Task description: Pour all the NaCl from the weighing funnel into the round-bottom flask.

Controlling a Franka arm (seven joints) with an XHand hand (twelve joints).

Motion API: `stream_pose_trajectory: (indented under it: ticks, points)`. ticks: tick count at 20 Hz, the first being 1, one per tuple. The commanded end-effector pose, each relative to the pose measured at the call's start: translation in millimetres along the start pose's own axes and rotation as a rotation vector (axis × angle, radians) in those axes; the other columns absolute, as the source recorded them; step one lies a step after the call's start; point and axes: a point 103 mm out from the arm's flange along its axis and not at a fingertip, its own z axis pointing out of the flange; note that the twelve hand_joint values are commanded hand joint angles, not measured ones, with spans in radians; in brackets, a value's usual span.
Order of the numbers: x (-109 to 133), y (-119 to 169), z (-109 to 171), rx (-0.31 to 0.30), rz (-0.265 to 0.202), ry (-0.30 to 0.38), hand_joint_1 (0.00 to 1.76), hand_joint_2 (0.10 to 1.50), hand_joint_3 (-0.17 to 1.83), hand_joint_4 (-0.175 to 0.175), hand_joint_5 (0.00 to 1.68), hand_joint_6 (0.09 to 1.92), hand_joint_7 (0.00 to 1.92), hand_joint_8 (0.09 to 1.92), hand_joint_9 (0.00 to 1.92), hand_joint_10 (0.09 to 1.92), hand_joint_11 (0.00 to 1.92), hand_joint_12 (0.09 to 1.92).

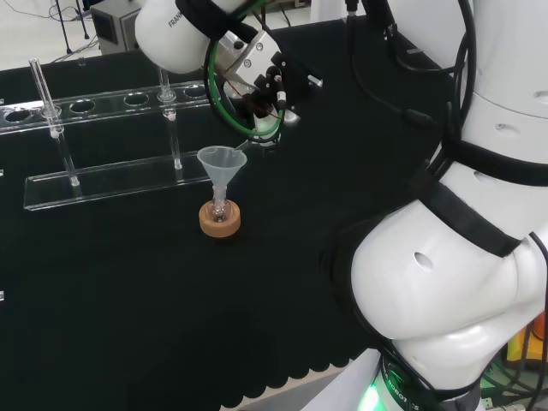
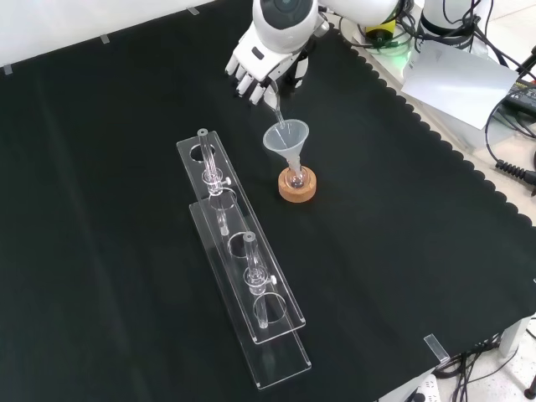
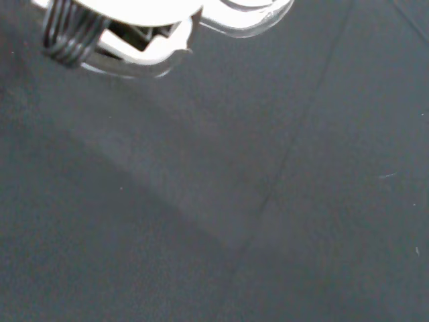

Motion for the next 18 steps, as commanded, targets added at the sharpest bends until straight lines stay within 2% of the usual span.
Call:
stream_pose_trajectory:
  ticks: [1,10,18]
  points:
    - [2.1,0.3,-2.1,0.008,0.002,-0.027,1.10,0.62,0.83,0.175,1.17,0.94,0.83,0.58,1.14,0.24,0.95,0.98]
    - [2.0,2.8,-1.3,0.024,0.003,-0.059,1.10,0.62,0.83,0.175,1.17,0.94,0.83,0.58,1.14,0.23,0.95,0.98]
    - [4.7,3.3,-4.3,0.025,0.000,-0.059,1.10,0.62,0.83,0.175,1.16,0.95,0.83,0.58,1.14,0.23,0.95,0.97]
